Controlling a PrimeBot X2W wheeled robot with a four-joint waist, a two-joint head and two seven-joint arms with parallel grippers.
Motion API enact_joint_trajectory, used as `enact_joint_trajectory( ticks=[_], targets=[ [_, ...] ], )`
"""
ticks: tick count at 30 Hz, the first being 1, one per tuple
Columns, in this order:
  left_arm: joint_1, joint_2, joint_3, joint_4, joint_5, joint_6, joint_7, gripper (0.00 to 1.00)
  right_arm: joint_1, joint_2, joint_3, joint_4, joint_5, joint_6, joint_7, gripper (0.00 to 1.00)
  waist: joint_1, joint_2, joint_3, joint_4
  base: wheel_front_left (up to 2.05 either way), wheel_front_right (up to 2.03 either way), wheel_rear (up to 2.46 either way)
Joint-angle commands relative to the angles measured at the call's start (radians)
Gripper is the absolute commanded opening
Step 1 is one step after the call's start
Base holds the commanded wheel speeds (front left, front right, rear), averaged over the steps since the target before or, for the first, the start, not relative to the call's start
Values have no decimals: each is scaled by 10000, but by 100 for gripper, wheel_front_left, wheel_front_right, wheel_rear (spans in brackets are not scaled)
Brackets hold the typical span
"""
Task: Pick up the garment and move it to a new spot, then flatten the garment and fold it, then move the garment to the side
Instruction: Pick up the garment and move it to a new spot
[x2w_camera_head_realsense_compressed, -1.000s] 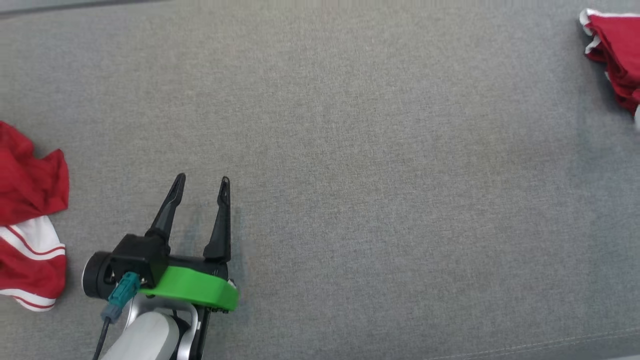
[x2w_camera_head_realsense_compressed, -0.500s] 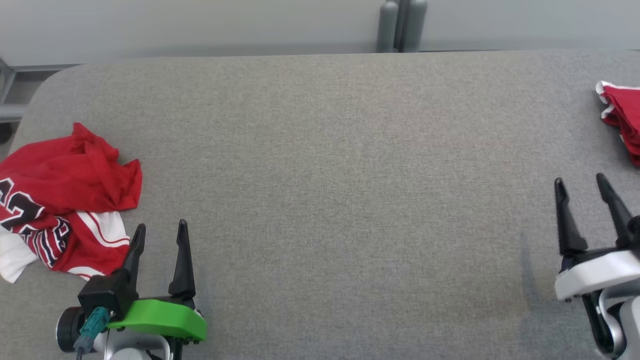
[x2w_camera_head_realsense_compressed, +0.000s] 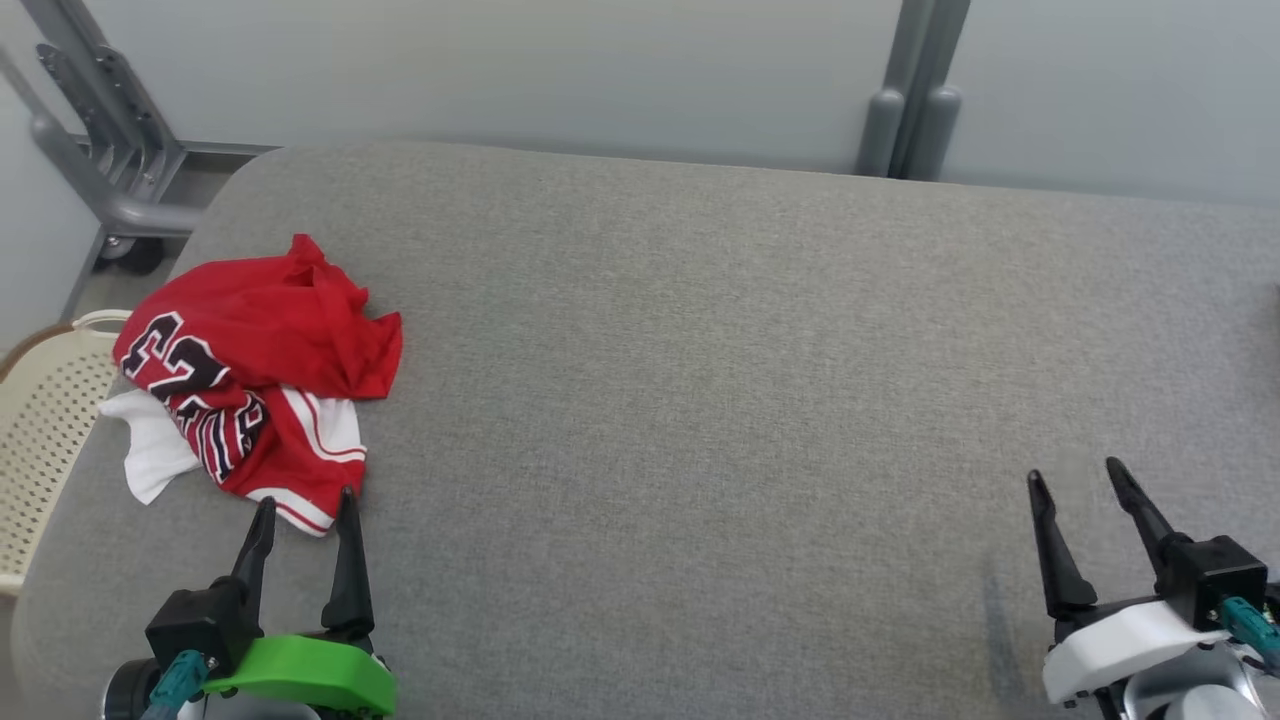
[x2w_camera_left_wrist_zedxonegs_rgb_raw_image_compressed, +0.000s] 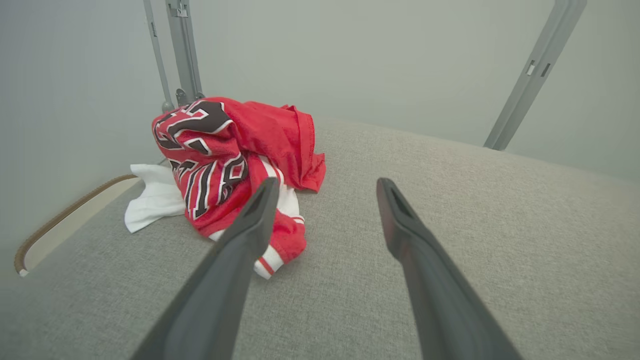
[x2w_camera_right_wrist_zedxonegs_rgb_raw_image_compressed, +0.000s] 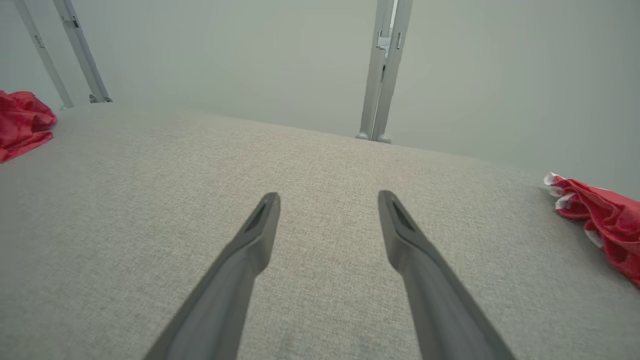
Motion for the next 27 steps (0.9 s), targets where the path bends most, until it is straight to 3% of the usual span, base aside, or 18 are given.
enact_joint_trajectory(
  ticks=[1, 12, 16, 21, 27],
  targets=[
    [121, -58, 88, 19, 138, -115, -32, 100, -122, 34, 98, -26, -60, -7, -28, 100, 1, 0, -231, 490, 0, 0, 0],
    [540, -331, 657, -135, 650, -494, -33, 100, -884, 292, 1888, 148, -41, -5, -28, 100, 1, 0, -645, 2834, 0, 0, 0],
    [853, -352, 1040, -440, 630, -387, -33, 100, -1226, 297, 2514, 218, 59, -7, -28, 100, 1, 0, -556, 3007, 0, 0, 0],
    [880, -566, 1218, -757, 578, -572, -33, 100, -1708, 98, 3024, 214, 323, -7, -30, 100, 1, 0, -171, 3100, 0, 0, 0],
    [-1296, -811, 640, -234, 151, -1146, 978, 100, -1868, -336, 3051, -117, 488, -7, -28, 100, 1, 0, 572, 3126, 0, 0, 0]
  ],
)
